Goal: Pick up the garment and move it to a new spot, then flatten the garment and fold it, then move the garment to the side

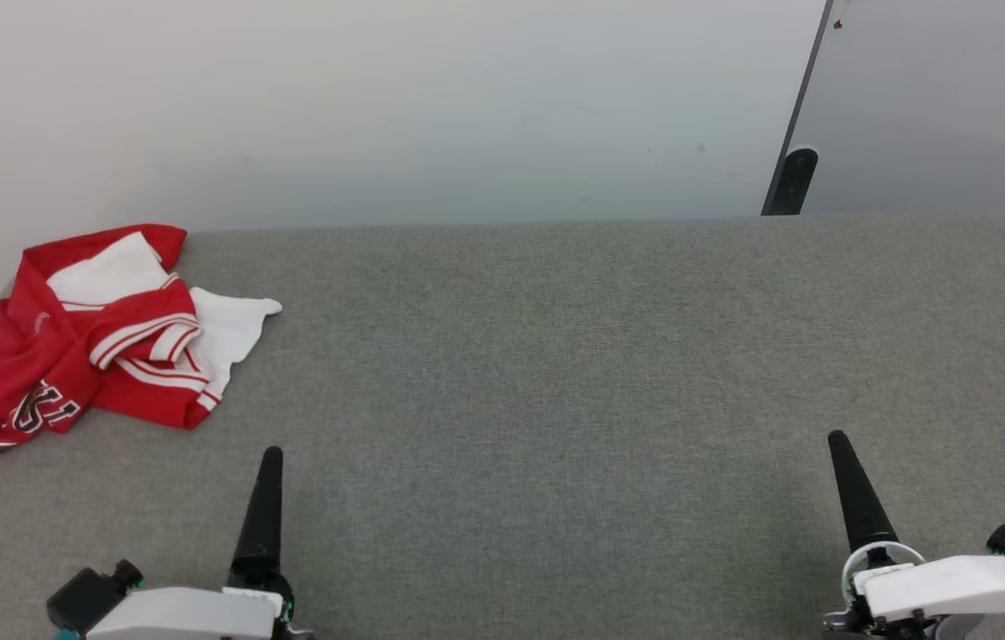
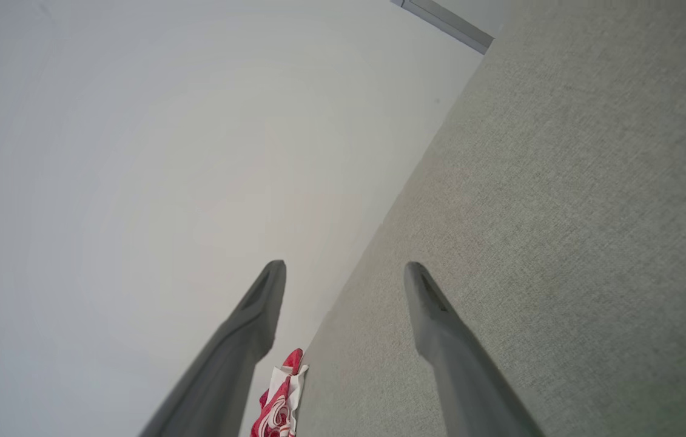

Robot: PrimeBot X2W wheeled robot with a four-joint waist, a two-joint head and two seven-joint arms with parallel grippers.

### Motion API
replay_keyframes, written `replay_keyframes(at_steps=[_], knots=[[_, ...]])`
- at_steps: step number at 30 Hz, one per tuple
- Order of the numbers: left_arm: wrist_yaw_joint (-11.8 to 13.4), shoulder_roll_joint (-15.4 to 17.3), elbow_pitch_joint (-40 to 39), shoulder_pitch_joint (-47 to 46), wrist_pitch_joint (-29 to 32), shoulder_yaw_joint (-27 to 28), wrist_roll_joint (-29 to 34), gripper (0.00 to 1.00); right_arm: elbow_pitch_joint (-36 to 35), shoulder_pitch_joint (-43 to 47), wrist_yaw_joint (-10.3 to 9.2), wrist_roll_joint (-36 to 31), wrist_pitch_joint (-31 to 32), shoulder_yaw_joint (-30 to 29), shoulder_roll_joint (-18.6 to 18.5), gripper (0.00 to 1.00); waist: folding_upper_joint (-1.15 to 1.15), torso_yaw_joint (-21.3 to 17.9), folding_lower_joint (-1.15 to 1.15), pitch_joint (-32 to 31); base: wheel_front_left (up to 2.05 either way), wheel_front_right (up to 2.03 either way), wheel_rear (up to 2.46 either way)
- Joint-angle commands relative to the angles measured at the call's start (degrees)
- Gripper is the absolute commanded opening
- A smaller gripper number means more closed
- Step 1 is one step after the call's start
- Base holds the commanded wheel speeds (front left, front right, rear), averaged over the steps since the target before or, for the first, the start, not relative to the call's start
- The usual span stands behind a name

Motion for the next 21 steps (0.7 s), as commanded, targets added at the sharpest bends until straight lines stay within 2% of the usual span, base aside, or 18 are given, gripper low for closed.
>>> replay_keyframes(at_steps=[1, 16, 17, 21], knots=[[-0.32, 0.15, -0.84, -0.19, -0.56, 0.32, 3.02, 1.00, -0.47, -1.19, 0.04, -3.00, -0.72, 0.49, -0.33, 1.00, 0.00, 0.00, 0.00, -0.01, 0.00, 0.00, 0.00], [-0.34, -1.66, -4.04, 0.65, -2.98, 2.79, 29.01, 1.00, -0.53, -1.30, 0.04, -31.12, -3.45, -0.50, 0.63, 1.00, 0.00, -0.03, 0.00, -0.07, 0.00, 0.00, 0.00], [-0.34, -1.66, -4.04, 0.65, -2.98, 2.79, 29.01, 1.00, -0.53, -1.30, 0.04, -31.12, -3.45, -0.50, 0.63, 1.00, 0.00, -0.03, 0.00, -0.07, 0.00, 0.00, 0.00], [-0.33, -2.01, -5.46, 1.16, -3.52, 2.77, 35.87, 1.00, -0.82, -0.99, 0.04, -37.91, -4.03, -0.97, 1.09, 1.00, 0.00, -0.03, 0.00, -0.10, 0.00, 0.00, 0.00]])
